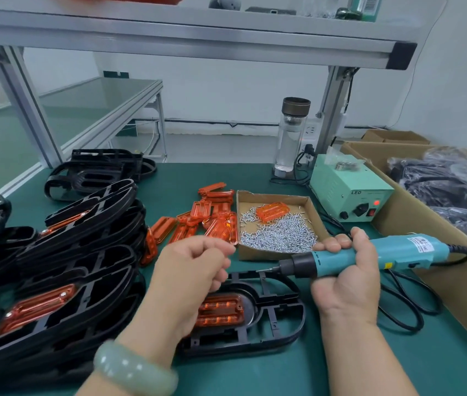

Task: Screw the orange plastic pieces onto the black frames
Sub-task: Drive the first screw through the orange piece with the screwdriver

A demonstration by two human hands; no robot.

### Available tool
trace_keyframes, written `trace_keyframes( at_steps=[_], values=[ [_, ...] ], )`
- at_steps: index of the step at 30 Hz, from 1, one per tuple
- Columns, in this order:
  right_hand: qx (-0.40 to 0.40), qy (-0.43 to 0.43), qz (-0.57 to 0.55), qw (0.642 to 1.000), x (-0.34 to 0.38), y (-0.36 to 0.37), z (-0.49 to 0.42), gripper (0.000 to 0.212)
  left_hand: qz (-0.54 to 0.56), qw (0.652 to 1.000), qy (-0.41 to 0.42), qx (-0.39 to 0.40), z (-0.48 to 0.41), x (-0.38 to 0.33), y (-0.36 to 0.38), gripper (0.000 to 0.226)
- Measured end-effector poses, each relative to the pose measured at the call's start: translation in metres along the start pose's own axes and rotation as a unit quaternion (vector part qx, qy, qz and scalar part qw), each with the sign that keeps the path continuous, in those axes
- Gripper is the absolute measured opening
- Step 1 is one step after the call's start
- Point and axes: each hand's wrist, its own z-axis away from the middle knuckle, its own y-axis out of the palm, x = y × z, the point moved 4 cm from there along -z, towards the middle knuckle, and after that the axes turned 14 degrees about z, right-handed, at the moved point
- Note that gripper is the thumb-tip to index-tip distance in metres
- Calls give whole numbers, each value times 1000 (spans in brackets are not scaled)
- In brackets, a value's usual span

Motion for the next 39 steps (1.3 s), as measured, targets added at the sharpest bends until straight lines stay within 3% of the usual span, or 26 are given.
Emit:
trace_keyframes(
  at_steps=[6, 10, 14, 18, 22, 26, 34, 39],
  values=[
    [10, -6, -39, 999, 8, 7, 17, 19, 37, 999, -5, -10, 33, 15, -18, 38],
    [15, -16, -58, 998, 17, 18, 32, 41, 89, 995, -39, -12, 41, 19, -22, 37],
    [27, -15, -55, 998, 21, 24, 49, 48, 154, 986, -69, 2, 45, 16, -23, 43],
    [17, -16, -62, 998, 21, 25, 64, 40, 171, 981, -80, 32, 50, 15, -21, 38],
    [12, -30, -58, 998, 18, 26, 74, 16, 216, 970, -105, 35, 56, 17, -18, 7],
    [20, -43, -41, 998, 17, 27, 81, 11, 242, 959, -144, 26, 60, 21, -15, 23],
    [20, -38, -28, 999, 17, 30, 87, 13, 339, 903, -256, 62, 69, 18, -6, 14],
    [20, -39, -27, 999, 16, 30, 88, 13, 367, 883, -281, 78, 72, 16, -3, 14]
  ],
)
